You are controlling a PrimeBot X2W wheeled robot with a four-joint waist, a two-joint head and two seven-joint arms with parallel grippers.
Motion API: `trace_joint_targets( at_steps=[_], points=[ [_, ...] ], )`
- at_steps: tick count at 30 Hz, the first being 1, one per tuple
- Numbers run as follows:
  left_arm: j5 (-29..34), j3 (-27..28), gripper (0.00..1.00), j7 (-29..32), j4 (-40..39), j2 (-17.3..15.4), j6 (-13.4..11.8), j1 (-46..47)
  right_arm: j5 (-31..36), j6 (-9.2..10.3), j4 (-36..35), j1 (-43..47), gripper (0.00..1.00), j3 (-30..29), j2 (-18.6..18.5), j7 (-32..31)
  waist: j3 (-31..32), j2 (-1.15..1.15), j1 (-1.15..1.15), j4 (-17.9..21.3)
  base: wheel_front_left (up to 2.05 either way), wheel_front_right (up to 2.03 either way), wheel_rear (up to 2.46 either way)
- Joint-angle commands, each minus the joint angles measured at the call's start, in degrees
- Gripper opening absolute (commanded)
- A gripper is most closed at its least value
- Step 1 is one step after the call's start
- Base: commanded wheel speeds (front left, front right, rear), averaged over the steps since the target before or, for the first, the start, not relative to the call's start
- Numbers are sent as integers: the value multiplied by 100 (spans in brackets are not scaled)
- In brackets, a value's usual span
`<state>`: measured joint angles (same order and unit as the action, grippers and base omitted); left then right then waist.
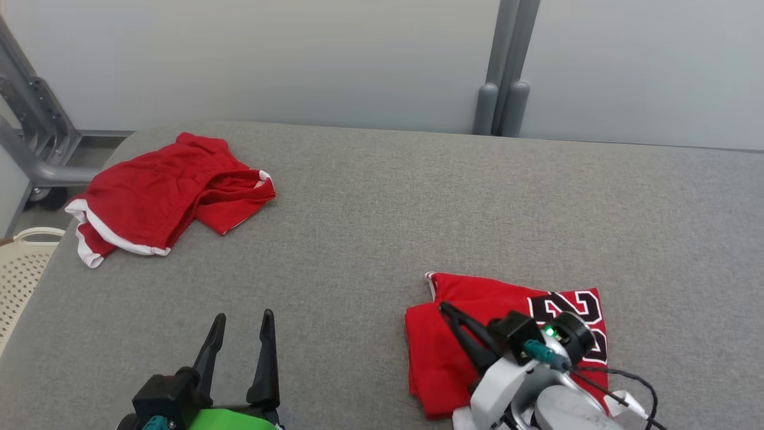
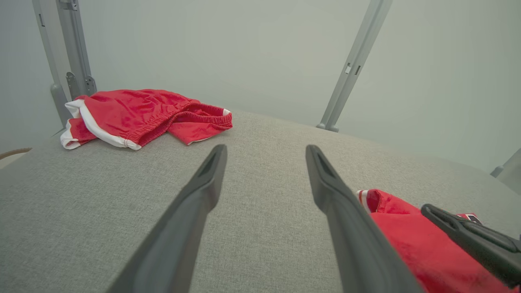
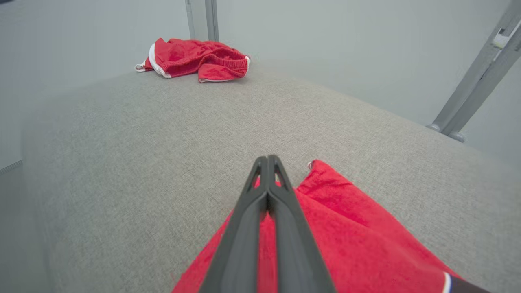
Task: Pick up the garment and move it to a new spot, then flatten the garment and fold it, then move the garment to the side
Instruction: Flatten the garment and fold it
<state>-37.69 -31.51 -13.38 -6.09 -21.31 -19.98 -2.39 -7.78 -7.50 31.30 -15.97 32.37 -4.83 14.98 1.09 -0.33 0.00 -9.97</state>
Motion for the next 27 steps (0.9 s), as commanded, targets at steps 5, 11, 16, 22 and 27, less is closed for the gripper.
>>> trace_joint_targets(
  at_steps=[5,11,16,22,27],
  points=[
    [-23,14,100,-21,-39,-24,-29,-66,59,1,-484,138,2,-664,-256,-69,69,33,0,323,0,0,0],
    [-30,-11,100,-22,-38,8,-24,-77,128,2,-953,397,100,-1419,-521,-365,62,33,0,547,0,0,0],
    [-20,-25,100,-37,-13,31,-24,-49,9,1,-1285,623,100,-1868,-807,-870,34,33,0,634,0,0,0],
    [-32,-43,100,-52,32,54,11,-14,-631,1,-1594,882,100,-2165,-1154,-2013,-9,33,0,604,0,0,0],
    [-43,-27,100,-76,72,83,22,7,-1328,1,-1805,1093,100,-2221,-1386,-2876,-52,33,0,500,0,0,0]
  ],
)
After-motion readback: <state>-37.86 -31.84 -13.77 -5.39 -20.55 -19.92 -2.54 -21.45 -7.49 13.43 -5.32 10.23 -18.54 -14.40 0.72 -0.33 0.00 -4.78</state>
